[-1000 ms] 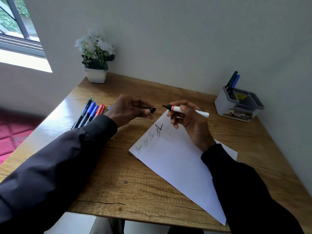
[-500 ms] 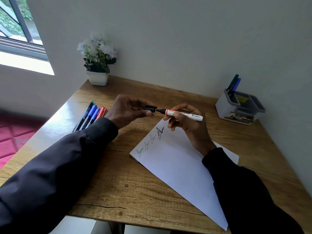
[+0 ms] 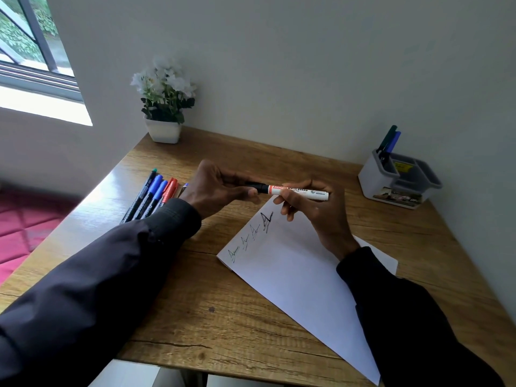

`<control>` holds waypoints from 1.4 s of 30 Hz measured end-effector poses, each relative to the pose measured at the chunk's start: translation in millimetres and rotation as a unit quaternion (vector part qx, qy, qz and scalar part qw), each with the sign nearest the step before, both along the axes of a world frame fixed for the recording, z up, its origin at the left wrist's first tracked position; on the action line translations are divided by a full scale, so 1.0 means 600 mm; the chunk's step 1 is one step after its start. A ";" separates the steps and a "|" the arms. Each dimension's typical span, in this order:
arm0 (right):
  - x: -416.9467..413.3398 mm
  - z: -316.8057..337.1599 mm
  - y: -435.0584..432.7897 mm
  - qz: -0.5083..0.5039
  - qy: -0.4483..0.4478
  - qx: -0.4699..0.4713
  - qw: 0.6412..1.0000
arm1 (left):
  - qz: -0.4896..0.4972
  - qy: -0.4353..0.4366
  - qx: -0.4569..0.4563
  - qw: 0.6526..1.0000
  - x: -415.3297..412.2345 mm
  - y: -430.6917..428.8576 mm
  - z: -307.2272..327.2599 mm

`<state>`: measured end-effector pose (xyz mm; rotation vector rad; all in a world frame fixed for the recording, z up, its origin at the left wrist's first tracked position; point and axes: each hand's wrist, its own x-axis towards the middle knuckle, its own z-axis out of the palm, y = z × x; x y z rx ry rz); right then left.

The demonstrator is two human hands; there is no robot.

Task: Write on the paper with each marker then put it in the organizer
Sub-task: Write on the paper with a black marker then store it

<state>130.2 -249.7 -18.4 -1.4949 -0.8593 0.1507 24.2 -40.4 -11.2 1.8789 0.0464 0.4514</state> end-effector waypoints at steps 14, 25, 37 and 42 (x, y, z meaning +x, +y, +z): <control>-0.005 -0.008 0.008 0.004 0.034 0.027 0.999 | 0.046 -0.023 0.023 0.998 -0.004 -0.021 0.003; 0.026 0.014 -0.020 -0.111 -0.134 -0.132 0.976 | 0.082 -0.061 -0.012 0.995 0.017 -0.042 0.022; 0.075 0.076 -0.063 -0.223 -0.239 -0.168 0.930 | 0.077 -0.122 -0.026 0.989 0.081 -0.102 0.083; 0.138 0.111 -0.136 -0.261 -0.119 -0.091 0.954 | 0.078 -0.038 -0.005 0.996 0.077 -0.069 0.036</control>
